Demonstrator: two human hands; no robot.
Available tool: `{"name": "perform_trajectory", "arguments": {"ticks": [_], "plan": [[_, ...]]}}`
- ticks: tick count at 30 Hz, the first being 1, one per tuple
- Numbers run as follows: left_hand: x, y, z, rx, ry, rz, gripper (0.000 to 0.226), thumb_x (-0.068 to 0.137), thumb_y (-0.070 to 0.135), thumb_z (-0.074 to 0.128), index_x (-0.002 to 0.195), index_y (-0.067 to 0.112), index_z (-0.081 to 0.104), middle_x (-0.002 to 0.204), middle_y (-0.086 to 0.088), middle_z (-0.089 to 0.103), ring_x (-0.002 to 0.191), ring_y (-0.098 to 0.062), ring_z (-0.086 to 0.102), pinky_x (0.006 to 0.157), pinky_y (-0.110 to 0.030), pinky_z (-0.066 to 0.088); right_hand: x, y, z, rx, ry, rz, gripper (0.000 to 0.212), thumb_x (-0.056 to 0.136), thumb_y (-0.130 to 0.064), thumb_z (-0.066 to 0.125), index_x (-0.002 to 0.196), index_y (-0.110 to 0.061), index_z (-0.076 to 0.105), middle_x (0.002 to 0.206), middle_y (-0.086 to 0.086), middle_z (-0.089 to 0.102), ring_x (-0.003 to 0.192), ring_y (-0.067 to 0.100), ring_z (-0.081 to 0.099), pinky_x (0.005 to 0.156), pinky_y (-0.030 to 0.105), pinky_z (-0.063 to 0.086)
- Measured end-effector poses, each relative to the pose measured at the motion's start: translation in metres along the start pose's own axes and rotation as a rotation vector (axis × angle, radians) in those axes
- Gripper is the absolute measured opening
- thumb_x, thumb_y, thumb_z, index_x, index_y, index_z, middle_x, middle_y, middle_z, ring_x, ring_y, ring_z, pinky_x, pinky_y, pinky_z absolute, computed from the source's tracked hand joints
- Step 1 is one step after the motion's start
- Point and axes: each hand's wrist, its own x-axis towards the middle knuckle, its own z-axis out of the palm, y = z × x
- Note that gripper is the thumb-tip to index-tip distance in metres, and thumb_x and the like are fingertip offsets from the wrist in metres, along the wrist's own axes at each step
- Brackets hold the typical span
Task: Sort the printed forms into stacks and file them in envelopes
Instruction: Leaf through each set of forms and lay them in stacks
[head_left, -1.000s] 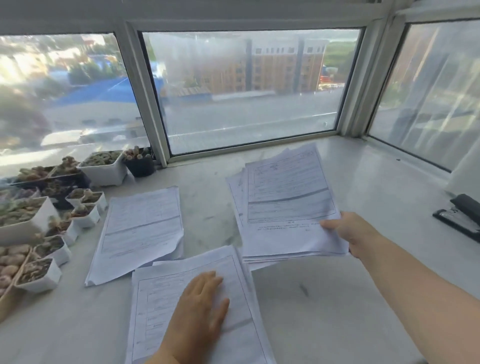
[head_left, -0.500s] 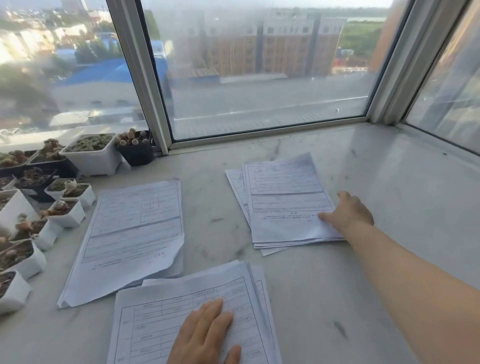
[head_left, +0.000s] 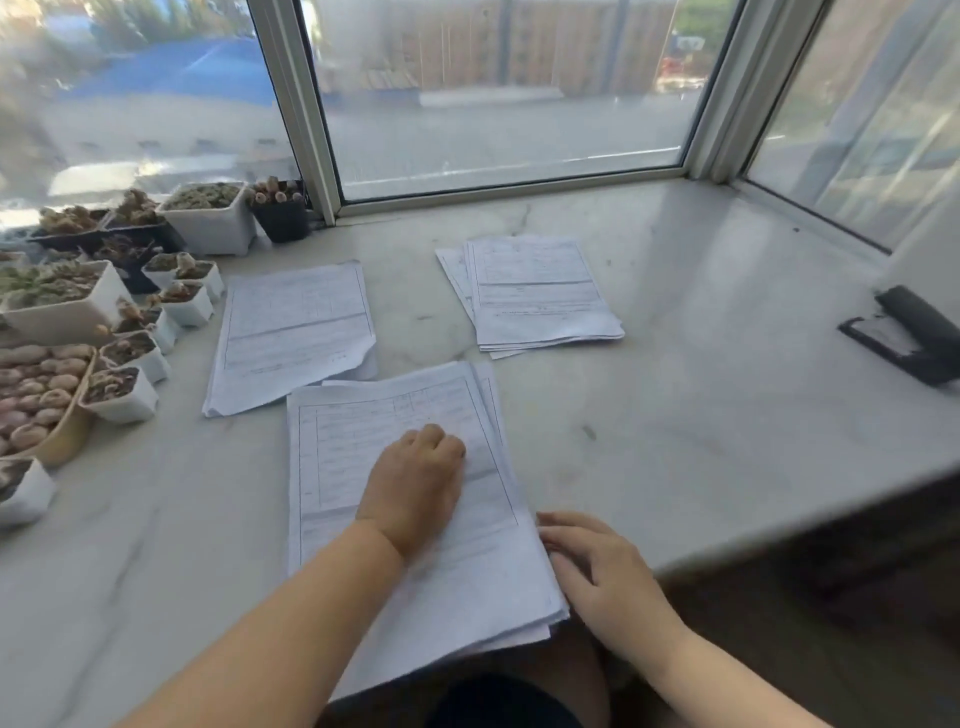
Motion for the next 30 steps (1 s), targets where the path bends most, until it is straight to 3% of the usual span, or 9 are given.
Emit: {"name": "perform_trajectory", "arguments": {"ticks": [2,5,8,10,13,18,24,30], "plan": [[-0.03,0.014,-0.003,-0.145,0.005,-0.009,0.021,0.092,0.029,0.056,0.109,0.018,0.063,0.111,0.002,0.057,0.101,-0.019,0.053,0.087,-0.031,0.043,-0.017,-0.006,-0.003,0.069,0.032,0.034,0.017,0.092,-0.014,0.06,0.094,-0.018,0.077,0.094,-0.014,0.069,0.091,-0.004,0.06,0.084,0.015,0.045],[-0.083,0.041,-0.009,-0.368,-0.027,0.014,0.024,0.084,0.042,0.065,0.101,0.026,0.066,0.108,0.015,0.055,0.103,-0.003,0.049,0.092,-0.018,0.038,-0.025,-0.012,-0.012,0.232,0.035,0.209,0.021,0.094,-0.023,0.059,0.082,-0.011,0.072,0.069,0.001,0.068,0.062,0.005,0.059,0.065,0.027,0.047],[-0.116,0.055,-0.007,-0.43,-0.056,-0.009,0.032,0.08,0.049,0.067,0.107,0.032,0.066,0.113,0.03,0.046,0.106,0.017,0.038,0.093,0.003,0.021,-0.027,-0.017,-0.013,0.459,-0.138,0.357,0.012,0.093,-0.024,0.062,0.104,-0.021,0.064,0.081,0.003,0.071,0.06,0.007,0.063,0.057,0.022,0.051],[-0.124,0.054,-0.004,-0.453,-0.055,-0.052,0.031,0.082,0.043,0.069,0.111,0.033,0.067,0.116,0.036,0.041,0.11,0.022,0.035,0.093,0.005,0.017,-0.026,-0.017,-0.012,0.486,-0.174,0.363,0.025,0.09,-0.018,0.065,0.113,-0.024,0.059,0.085,0.004,0.07,0.068,0.01,0.067,0.062,0.022,0.051],[-0.125,0.049,-0.002,-0.559,-0.085,-0.134,0.024,0.081,0.034,0.073,0.105,0.034,0.07,0.119,0.03,0.052,0.113,0.017,0.044,0.095,0.002,0.023,-0.026,-0.019,-0.012,0.566,-0.187,0.379,0.032,0.09,-0.012,0.064,0.119,-0.023,0.057,0.089,0.005,0.069,0.074,0.013,0.068,0.066,0.024,0.052],[-0.12,0.039,-0.005,-0.698,-0.146,-0.205,0.014,0.081,0.026,0.074,0.092,0.036,0.074,0.11,0.024,0.064,0.107,0.012,0.054,0.094,-0.003,0.033,-0.025,-0.02,-0.012,0.717,-0.184,0.428,0.027,0.09,-0.02,0.067,0.116,-0.025,0.061,0.098,0.007,0.073,0.074,0.014,0.071,0.066,0.024,0.054],[-0.123,0.045,-0.004,-0.647,0.08,-0.23,0.013,0.089,0.014,0.064,0.081,0.022,0.07,0.08,0.016,0.066,0.082,-0.003,0.06,0.073,-0.011,0.041,-0.021,-0.017,-0.01,0.757,-0.199,0.423,0.027,0.091,-0.012,0.064,0.115,-0.023,0.064,0.091,0.005,0.073,0.071,0.014,0.069,0.064,0.023,0.055],[-0.124,0.038,0.002,-0.652,0.143,-0.243,0.021,0.088,0.013,0.065,0.093,0.031,0.057,0.076,0.017,0.065,0.076,-0.003,0.061,0.065,-0.011,0.042,-0.015,-0.013,-0.014,0.739,-0.285,0.381,0.031,0.089,-0.011,0.067,0.116,-0.025,0.066,0.094,0.004,0.073,0.077,0.016,0.068,0.068,0.026,0.057]]}}
